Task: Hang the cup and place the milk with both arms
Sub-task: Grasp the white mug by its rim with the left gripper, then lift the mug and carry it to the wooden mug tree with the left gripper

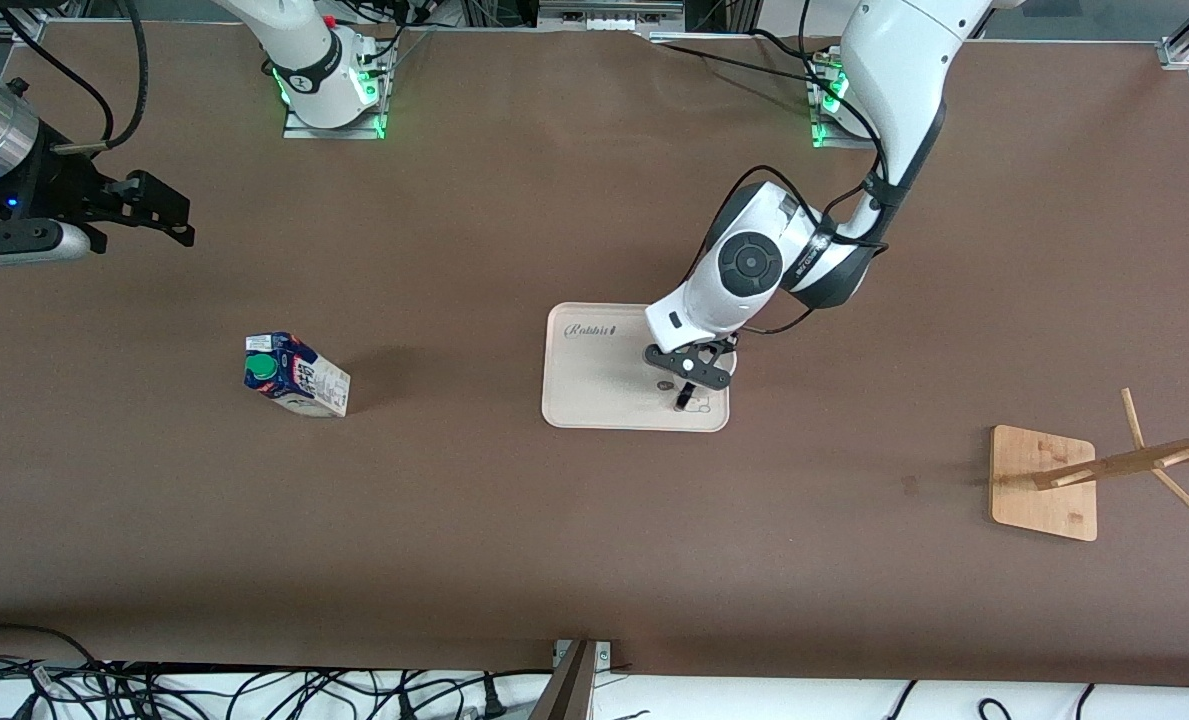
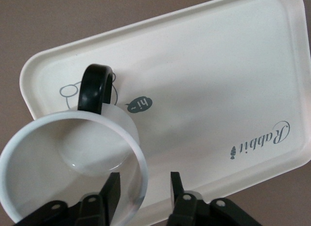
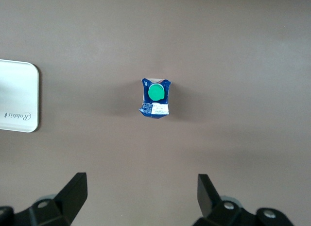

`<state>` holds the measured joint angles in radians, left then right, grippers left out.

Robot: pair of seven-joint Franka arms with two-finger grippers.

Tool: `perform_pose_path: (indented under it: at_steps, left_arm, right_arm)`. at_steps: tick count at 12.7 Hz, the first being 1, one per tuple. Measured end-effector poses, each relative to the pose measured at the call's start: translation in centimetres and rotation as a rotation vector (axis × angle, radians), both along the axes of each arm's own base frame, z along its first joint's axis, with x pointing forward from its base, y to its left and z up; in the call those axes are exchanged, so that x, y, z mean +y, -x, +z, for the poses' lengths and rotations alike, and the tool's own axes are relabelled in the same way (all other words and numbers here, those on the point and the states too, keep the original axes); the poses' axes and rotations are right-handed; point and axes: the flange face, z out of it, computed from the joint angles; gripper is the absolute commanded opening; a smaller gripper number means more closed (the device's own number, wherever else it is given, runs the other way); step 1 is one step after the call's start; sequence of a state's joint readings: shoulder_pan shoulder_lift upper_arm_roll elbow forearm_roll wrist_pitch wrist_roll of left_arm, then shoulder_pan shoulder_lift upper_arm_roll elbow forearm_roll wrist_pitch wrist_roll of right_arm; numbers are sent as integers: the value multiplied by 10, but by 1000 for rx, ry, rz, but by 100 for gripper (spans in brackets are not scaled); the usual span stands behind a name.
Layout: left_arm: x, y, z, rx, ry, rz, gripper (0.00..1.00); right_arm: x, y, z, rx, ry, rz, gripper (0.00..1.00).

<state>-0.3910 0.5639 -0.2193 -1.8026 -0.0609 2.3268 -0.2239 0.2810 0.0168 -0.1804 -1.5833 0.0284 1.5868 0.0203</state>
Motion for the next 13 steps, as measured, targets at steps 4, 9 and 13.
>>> perform_pose_path:
  at_steps: [4, 9, 13]
  left_arm:
    - [0, -3, 8, -17, 2, 0, 0]
    - [5, -17, 21, -51, 14, 20, 0]
    - [16, -38, 96, -118, 28, 60, 0]
  right_arm:
    - [-2, -3, -1, -14, 7, -3, 100]
    - [-5, -4, 1, -24, 24, -5, 100]
    - [-7, -6, -2, -21, 25, -10, 100]
